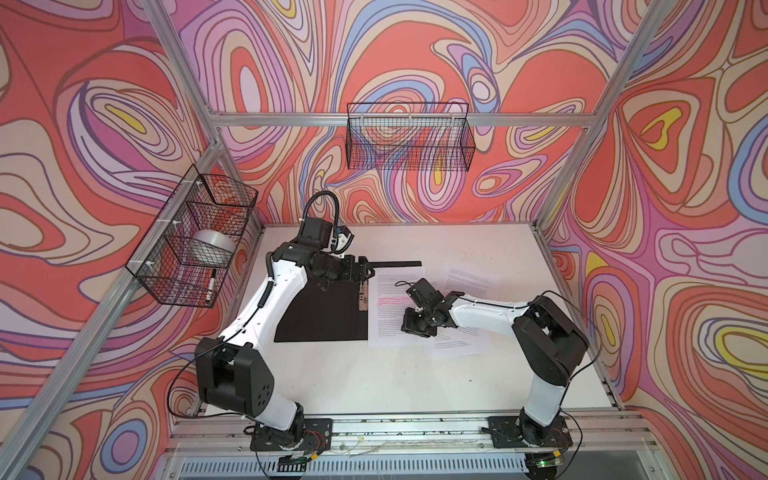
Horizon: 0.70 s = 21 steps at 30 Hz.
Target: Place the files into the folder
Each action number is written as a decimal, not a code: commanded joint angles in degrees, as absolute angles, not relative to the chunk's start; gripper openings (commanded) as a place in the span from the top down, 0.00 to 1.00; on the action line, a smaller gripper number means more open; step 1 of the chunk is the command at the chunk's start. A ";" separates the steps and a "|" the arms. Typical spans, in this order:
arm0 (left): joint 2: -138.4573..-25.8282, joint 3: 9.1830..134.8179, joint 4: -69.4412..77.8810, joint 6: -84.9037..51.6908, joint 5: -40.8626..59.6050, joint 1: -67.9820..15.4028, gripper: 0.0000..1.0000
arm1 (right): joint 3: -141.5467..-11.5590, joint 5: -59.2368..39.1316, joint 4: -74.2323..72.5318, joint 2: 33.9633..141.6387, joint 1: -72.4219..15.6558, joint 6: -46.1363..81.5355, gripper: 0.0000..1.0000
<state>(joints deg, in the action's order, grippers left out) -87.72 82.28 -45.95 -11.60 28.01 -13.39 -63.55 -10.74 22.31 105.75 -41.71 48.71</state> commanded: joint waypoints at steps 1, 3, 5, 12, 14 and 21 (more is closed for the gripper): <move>-86.54 81.57 -45.53 -11.42 28.28 -13.09 0.02 | -64.74 -9.94 22.98 109.39 -42.01 47.65 0.63; -86.65 81.15 -45.27 -11.51 28.05 -13.10 0.02 | -65.51 -9.73 23.11 109.86 -42.01 47.47 0.63; -86.93 80.42 -44.69 -11.80 27.09 -13.10 0.02 | -66.23 -9.52 23.30 109.81 -42.01 47.46 0.60; -88.51 71.88 -29.26 -12.36 18.13 -13.10 0.02 | -66.00 -7.51 28.15 101.87 -42.54 47.34 0.58; -92.18 73.74 -30.38 -11.60 17.43 -13.07 0.02 | -64.55 -8.38 29.31 98.02 -43.02 47.76 0.58; -96.81 67.42 -13.59 -12.18 13.70 -13.09 0.00 | -59.94 -12.42 27.83 94.77 -48.68 50.15 0.59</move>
